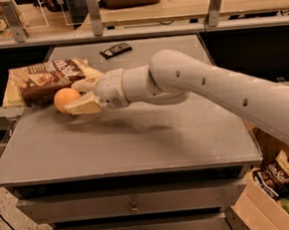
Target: Move orange near brown chip bag
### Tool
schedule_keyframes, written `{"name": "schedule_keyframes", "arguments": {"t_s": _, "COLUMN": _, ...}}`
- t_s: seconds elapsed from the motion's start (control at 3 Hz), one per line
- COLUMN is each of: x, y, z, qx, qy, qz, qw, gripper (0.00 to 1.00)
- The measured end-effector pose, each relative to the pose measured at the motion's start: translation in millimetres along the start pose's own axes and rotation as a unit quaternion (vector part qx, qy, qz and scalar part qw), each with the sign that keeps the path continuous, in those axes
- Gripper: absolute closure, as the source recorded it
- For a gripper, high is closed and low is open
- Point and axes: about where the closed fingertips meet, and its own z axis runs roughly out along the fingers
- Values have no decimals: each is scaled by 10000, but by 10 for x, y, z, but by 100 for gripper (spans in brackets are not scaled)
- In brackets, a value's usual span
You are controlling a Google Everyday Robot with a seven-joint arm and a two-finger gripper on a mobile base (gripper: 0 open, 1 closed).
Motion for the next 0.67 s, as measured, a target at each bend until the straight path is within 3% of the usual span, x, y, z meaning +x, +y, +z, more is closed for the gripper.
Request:
{"name": "schedule_keyframes", "arguments": {"t_s": 0.33, "x": 2, "y": -64, "z": 58, "qx": 3, "qy": 61, "qz": -69, "qw": 10000, "gripper": 13}}
{"name": "schedule_keyframes", "arguments": {"t_s": 0.67, "x": 78, "y": -108, "z": 106, "qx": 50, "qy": 135, "qz": -81, "qw": 9999, "gripper": 0}}
